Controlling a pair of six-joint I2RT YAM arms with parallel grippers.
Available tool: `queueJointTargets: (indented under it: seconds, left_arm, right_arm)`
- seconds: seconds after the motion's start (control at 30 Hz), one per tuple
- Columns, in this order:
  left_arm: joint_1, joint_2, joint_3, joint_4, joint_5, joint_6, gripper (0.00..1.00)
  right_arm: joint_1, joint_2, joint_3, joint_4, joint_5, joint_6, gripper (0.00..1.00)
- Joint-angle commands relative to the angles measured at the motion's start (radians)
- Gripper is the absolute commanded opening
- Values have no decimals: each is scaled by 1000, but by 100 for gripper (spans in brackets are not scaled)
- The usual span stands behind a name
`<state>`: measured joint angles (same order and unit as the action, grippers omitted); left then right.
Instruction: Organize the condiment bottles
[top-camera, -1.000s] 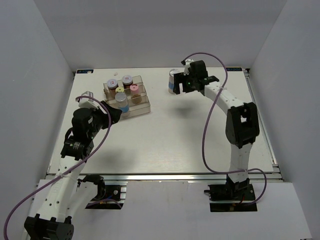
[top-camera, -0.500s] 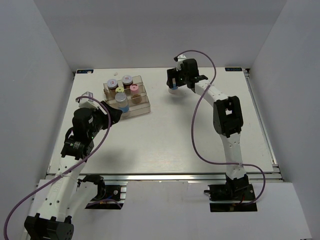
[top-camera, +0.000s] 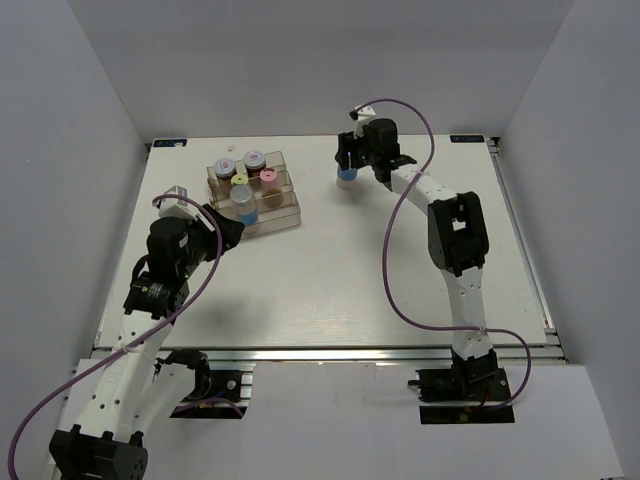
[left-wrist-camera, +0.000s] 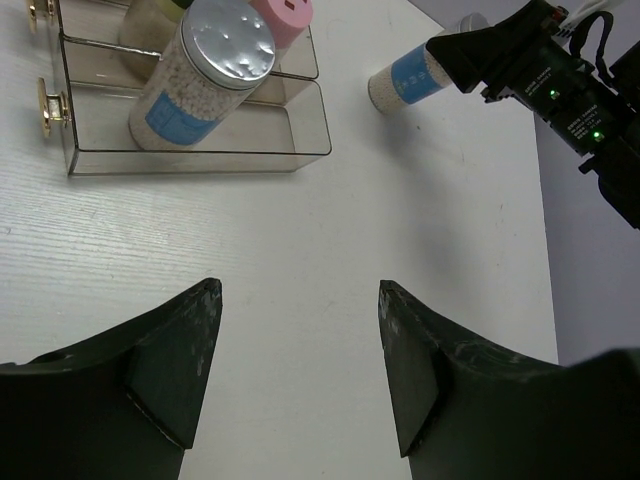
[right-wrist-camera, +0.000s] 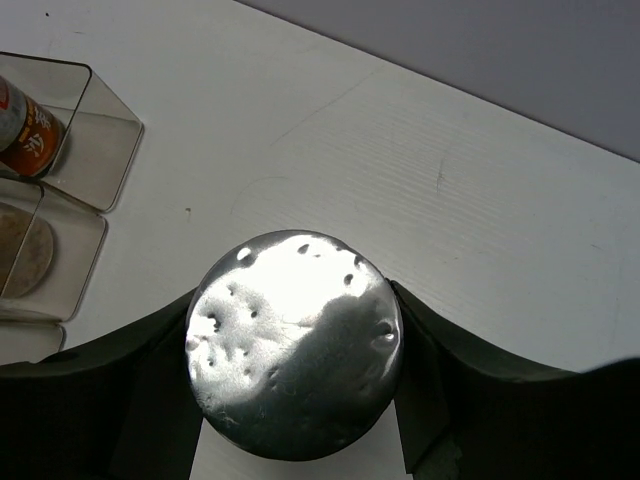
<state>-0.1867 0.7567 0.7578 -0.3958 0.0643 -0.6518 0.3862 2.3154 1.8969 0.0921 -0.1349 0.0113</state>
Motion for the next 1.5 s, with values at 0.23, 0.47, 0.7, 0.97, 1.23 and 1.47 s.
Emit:
queueJointTargets:
  seconds: [0.23,0.47,0.7,0.97,1.23,1.47]
  left_arm:
    - [4,6,-6,15,-1,3,74]
    - [4,-13,-21,18,-4,-2,74]
    - [4,-45,-20,-9,-20,1,74]
    - [4,-92,-23,-43,-41,-8,74]
    - [4,-146,-29,-95,-50,-19,74]
    - [4,-149,-29,-103,-83,-19,75]
  right_arm:
    - [-27,-264,-157,173,-386,-135,0]
    - [31,-358,-162,144,-526,-134,0]
    - [132,-328,-78,78,-603,-125,0]
    - [229,-219,20,51,-565,-99,0]
    - [230,-116,80,41,-517,-73,0]
    - [232,-71,105,26,-485,-88,0]
